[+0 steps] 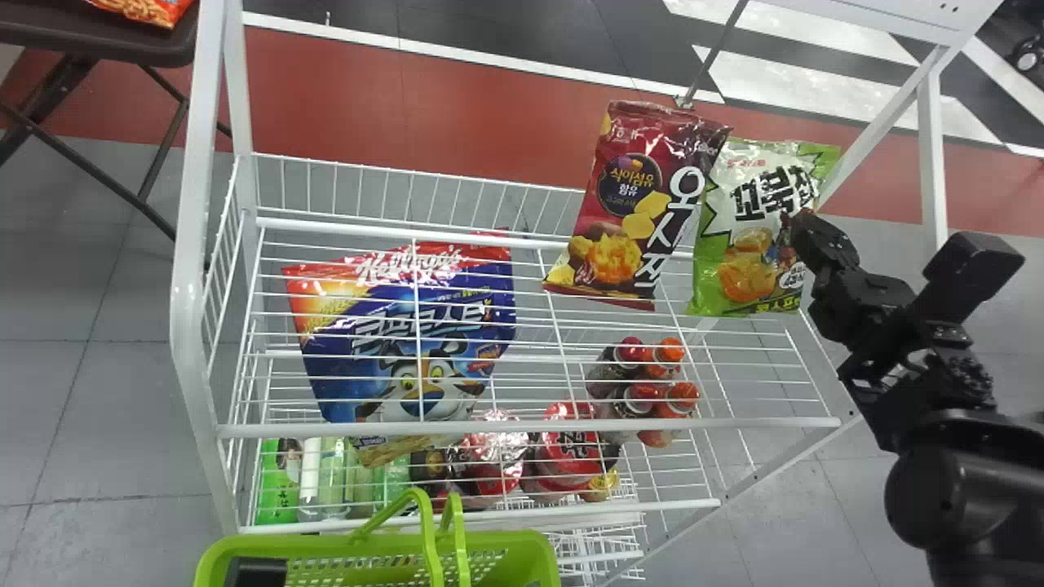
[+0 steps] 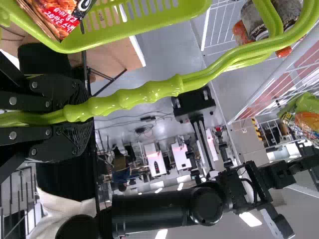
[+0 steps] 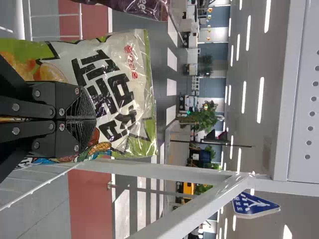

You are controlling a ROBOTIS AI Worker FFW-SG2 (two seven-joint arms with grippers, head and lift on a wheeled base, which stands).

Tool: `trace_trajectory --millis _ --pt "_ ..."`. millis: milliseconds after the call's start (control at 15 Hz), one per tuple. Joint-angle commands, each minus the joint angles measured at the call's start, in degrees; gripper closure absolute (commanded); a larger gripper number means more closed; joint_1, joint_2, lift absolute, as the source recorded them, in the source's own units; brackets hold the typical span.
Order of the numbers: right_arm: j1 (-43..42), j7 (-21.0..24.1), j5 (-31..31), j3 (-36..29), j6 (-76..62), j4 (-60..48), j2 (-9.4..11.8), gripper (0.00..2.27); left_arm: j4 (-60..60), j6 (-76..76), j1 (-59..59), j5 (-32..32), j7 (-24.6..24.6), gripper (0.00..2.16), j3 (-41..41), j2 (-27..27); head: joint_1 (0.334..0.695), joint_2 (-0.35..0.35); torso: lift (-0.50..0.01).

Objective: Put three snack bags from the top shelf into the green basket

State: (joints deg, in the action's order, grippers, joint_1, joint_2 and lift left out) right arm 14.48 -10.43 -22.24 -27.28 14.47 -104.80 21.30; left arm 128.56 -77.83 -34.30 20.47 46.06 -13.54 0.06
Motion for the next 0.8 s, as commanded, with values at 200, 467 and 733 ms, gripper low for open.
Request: trace_trajectory --millis 200,467,733 --pt "0.2 0.2 0.6 -0.1 -0.1 -1.8 -0.3 0.0 -0.2 0.0 0.4 0.0 0.0 2.14 -0.1 0.0 0.695 -0.35 -0.05" --pt "0.2 0.2 0.6 -0.2 0.3 -1.7 -0.2 0.05 0.1 -0.2 0.4 -0.1 -0.1 2.14 -0.2 0.1 0.695 -0.35 -0.05" --pt "-0.2 -0.6 1.0 -0.3 2.0 -0.7 0.2 0.04 0.3 -0.4 0.2 -0.1 -0.1 2.14 -0.4 0.3 0.695 -0.35 -0.05"
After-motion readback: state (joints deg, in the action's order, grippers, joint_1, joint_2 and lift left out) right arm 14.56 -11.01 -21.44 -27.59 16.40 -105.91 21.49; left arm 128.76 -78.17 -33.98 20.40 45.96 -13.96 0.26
